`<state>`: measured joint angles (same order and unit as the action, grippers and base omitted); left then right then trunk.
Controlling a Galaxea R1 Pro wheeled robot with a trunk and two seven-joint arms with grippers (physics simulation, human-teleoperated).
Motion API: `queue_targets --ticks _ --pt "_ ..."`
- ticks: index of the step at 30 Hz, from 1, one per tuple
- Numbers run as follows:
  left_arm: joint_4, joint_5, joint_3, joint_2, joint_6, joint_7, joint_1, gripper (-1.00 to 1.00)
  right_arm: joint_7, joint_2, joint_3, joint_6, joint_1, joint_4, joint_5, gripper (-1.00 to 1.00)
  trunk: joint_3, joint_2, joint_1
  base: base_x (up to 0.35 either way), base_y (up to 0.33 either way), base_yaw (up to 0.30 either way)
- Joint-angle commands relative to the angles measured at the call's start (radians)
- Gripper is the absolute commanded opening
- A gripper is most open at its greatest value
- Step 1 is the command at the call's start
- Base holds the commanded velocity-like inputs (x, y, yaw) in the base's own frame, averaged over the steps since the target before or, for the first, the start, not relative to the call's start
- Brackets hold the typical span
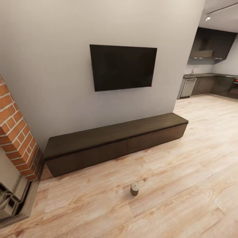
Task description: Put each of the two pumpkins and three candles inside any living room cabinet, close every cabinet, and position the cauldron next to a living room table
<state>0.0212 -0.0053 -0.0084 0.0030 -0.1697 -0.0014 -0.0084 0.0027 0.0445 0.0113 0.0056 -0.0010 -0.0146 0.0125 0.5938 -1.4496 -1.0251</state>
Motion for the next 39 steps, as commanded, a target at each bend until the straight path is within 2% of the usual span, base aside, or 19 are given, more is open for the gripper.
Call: queue_targets --ticks 1,39 --pt "-0.001 0.0 -0.001 0.0 -0.004 0.0 -0.001 1.0 0.0 0.0 0.001 0.001 0.0 -0.001 0.001 1.0 0.001 0.0 0.0 0.0 0.0 0.28" --pt "-0.001 0.001 -0.001 0.001 -0.004 0.0 -0.001 1.0 0.0 0.0 0.001 0.001 0.0 -0.001 0.001 1.0 0.001 0.0 0.0 0.002 0.01 0.281"
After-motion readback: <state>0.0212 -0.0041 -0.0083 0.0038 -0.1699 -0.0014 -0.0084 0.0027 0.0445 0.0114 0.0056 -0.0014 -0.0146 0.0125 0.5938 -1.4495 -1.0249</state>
